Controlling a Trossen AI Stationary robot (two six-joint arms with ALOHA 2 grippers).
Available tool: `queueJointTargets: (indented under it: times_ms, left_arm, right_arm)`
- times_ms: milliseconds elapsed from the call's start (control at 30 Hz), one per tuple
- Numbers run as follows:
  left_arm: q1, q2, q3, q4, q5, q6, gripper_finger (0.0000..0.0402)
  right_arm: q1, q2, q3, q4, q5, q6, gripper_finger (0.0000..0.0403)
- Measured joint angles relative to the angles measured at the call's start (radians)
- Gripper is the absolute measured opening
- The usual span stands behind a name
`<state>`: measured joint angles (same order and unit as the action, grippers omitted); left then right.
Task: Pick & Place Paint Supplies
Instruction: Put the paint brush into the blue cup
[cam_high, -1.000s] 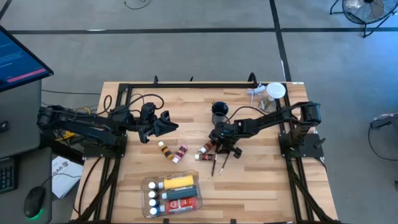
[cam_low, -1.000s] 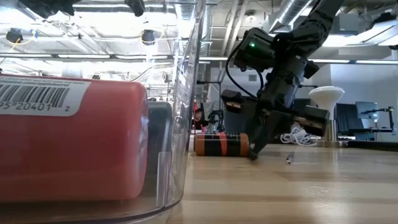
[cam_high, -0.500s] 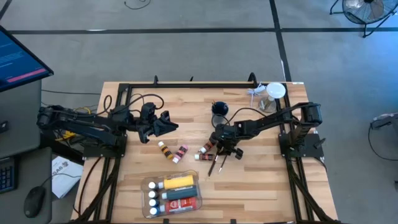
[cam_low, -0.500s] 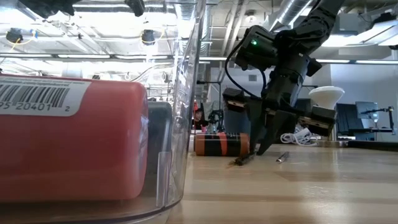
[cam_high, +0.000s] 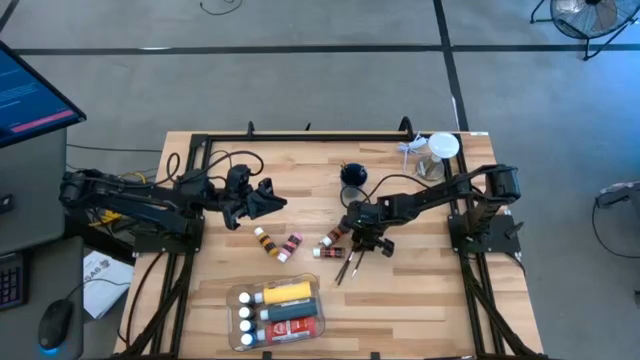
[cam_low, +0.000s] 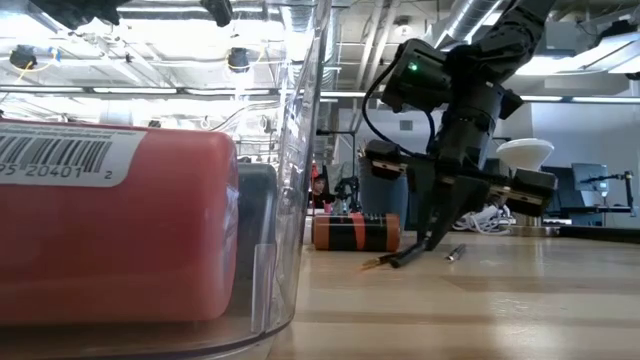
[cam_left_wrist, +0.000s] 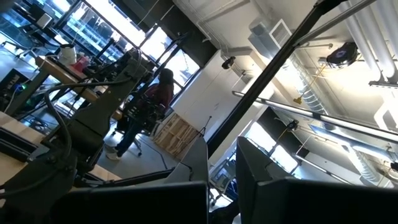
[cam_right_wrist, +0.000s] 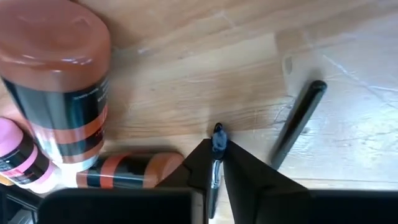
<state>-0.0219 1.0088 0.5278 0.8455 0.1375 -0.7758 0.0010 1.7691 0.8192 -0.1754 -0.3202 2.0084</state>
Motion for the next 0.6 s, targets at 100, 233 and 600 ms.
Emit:
queueJointTargets:
  times_ms: [100,233,600]
  left_arm:
    - [0.0,0.0,0.0,0.0,-0.001,0.0,0.0002]
    - [0.0,0.0,0.0,0.0,-0.002,0.0,0.0002]
    - [0.0,0.0,0.0,0.0,-0.002,0.0,0.0002]
  right_arm:
    - [0.0,-0.009,0.0,-0.015,0.002,-0.003,0.004]
    - [0.0,-0.011,0.0,-0.035,0.001,-0.018,0.0037]
    - [0.005,-0.012,0.0,-0.027,0.0,-0.037,0.005]
